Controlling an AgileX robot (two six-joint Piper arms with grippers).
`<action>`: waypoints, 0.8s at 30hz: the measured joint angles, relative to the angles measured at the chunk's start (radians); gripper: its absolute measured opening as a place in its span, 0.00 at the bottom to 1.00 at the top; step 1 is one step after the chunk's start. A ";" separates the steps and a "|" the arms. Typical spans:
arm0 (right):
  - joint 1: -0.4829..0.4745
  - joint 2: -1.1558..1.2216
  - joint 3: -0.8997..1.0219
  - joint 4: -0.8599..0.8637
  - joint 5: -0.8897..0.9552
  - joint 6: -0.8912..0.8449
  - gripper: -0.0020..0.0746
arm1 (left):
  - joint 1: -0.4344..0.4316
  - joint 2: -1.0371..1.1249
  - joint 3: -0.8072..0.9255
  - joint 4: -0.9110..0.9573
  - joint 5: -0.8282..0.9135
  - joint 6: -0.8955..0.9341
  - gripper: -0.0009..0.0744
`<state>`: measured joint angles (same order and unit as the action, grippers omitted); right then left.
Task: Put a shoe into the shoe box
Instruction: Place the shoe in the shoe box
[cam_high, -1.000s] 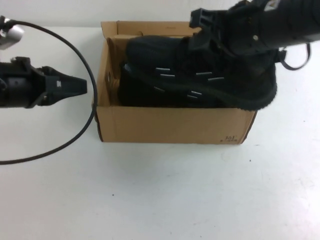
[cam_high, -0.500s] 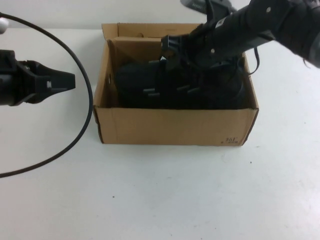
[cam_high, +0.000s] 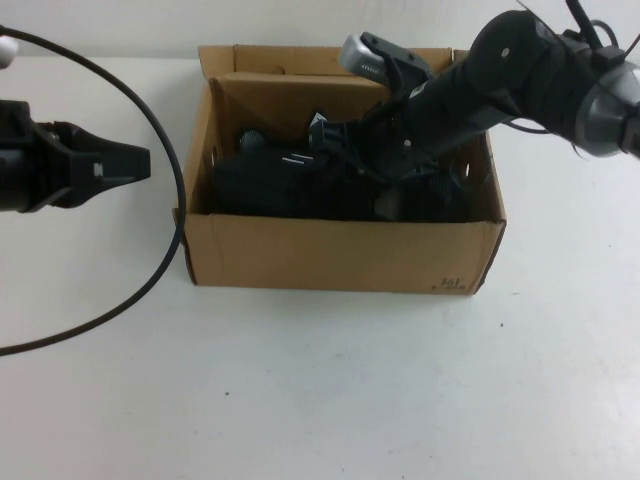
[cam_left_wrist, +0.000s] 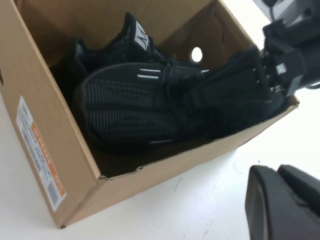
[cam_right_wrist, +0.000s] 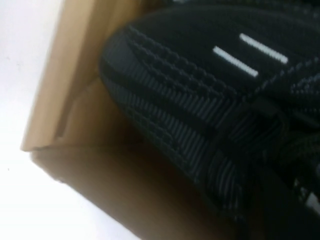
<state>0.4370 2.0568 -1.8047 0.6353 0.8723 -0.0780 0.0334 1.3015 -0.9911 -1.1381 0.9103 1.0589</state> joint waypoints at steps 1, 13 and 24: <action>0.000 0.004 0.000 0.000 0.002 -0.002 0.03 | 0.000 0.000 0.000 0.000 0.000 0.000 0.01; 0.000 -0.019 -0.011 0.052 0.037 -0.127 0.03 | 0.000 0.000 0.000 0.000 -0.002 -0.001 0.01; 0.000 -0.029 -0.035 0.076 0.082 -0.124 0.03 | 0.000 0.000 0.000 0.000 -0.005 -0.005 0.01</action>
<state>0.4370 2.0273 -1.8399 0.7112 0.9545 -0.2017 0.0334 1.3015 -0.9911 -1.1381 0.9053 1.0541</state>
